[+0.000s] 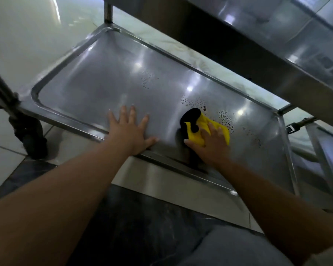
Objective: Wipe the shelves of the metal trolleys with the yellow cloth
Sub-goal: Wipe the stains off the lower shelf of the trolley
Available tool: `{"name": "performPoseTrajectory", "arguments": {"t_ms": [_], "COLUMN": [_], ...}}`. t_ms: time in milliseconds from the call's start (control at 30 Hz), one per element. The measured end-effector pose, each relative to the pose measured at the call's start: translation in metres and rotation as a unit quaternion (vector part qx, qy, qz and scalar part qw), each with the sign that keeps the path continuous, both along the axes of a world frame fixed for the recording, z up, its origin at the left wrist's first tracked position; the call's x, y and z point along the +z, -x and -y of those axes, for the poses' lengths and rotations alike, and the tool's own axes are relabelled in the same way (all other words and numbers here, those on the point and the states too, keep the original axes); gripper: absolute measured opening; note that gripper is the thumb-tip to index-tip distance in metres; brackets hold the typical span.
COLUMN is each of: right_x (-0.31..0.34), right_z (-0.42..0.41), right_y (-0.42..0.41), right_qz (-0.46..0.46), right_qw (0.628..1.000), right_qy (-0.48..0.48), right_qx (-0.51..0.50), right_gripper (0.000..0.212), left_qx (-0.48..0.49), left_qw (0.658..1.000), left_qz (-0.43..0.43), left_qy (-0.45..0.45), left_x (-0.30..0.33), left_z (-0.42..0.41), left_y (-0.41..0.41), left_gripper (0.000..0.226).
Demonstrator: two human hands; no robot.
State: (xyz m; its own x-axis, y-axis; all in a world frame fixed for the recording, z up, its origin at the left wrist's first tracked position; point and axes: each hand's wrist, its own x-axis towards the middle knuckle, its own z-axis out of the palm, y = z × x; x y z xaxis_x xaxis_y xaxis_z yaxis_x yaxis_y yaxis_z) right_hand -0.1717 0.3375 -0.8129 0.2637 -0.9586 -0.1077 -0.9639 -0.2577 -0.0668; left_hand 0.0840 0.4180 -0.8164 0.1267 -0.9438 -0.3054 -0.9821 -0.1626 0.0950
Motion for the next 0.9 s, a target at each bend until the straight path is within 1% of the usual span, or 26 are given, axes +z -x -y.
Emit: {"name": "performPoseTrajectory", "arguments": {"t_ms": [33,100,200,267,333,433,533,633,667,700,767,833,900], "right_x": [-0.003,-0.007,-0.007,-0.005,-0.002,0.001,-0.001,-0.004,-0.004,-0.003,-0.004,-0.007,-0.007], "right_z": [0.001,0.008,0.015,0.011,0.006,-0.002,-0.011,-0.015,-0.017,-0.019,-0.024,-0.026,-0.02], "right_y": [-0.006,-0.011,-0.001,0.021,0.055,0.129,0.188,0.182,0.17,0.157,0.128,0.102,0.09], "right_qz": [0.003,0.01,0.024,0.024,0.011,0.013,0.025,0.032,0.036,0.042,0.042,0.028,0.01], "right_qw": [1.0,0.999,0.999,0.998,0.997,0.996,0.992,0.982,0.981,0.983,0.991,0.996,0.991], "right_qy": [0.008,0.017,0.026,0.036,0.059,0.089,0.057,0.049,0.056,0.069,0.094,0.085,0.065], "right_qx": [-0.014,-0.03,0.011,0.042,0.042,-0.015,-0.112,-0.178,-0.18,-0.162,-0.08,0.024,0.113], "right_gripper": [0.083,0.078,0.07,0.067,0.065,0.06,0.065,0.065,0.064,0.062,0.06,0.061,0.063], "left_qx": [-0.001,0.0,-0.004,0.001,0.007,0.022,0.052,0.101,0.106,0.096,0.059,0.046,0.06], "left_qw": [1.0,1.0,1.0,1.0,1.0,0.999,0.998,0.993,0.993,0.994,0.997,0.997,0.996], "left_qz": [0.003,0.005,0.011,0.013,0.022,0.026,0.041,0.055,0.053,0.051,0.058,0.063,0.063], "left_qy": [-0.001,-0.001,0.005,0.011,0.016,-0.001,-0.017,-0.007,0.002,0.009,0.012,0.006,0.006], "left_x": [-0.002,-0.004,-0.005,-0.004,-0.002,0.003,0.003,0.0,-0.001,-0.003,-0.005,-0.006,-0.007], "left_z": [-0.003,-0.007,-0.009,-0.01,-0.011,-0.008,-0.001,0.003,0.004,0.006,0.012,0.018,0.021], "left_y": [0.005,0.007,-0.002,-0.006,-0.006,0.002,0.018,0.039,0.05,0.063,0.094,0.118,0.126], "left_gripper": [0.093,0.101,0.11,0.112,0.113,0.118,0.121,0.122,0.12,0.117,0.113,0.111,0.113]}}
